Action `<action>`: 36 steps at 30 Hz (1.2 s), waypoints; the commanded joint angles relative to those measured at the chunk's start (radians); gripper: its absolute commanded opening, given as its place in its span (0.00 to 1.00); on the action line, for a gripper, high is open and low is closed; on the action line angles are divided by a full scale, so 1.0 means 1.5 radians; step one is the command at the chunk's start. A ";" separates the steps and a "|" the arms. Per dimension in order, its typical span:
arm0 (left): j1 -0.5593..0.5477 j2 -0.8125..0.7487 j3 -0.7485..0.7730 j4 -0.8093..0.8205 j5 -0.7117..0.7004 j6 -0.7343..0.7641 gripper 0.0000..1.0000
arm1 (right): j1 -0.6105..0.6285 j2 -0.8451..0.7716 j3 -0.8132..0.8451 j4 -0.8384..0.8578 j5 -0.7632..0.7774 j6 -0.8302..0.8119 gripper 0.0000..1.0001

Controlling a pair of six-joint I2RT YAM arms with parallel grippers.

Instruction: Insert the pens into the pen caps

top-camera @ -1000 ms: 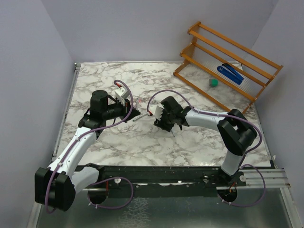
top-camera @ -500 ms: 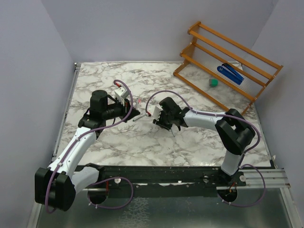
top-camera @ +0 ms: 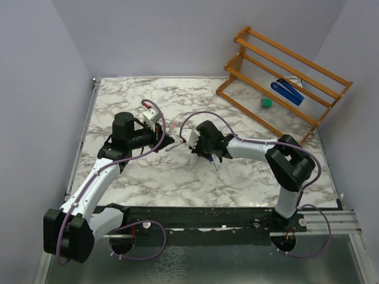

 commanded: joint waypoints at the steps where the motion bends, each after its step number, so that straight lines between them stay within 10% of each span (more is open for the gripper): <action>1: 0.005 0.003 0.017 -0.008 -0.012 0.006 0.00 | 0.005 -0.026 -0.016 0.069 0.018 0.053 0.00; 17: 0.008 -0.022 -0.023 0.044 0.001 0.013 0.00 | 0.005 -0.301 -0.189 0.485 0.088 0.374 0.01; 36: -0.021 0.033 -0.027 0.100 0.138 -0.017 0.00 | 0.005 -0.280 -0.133 0.785 -0.135 0.553 0.01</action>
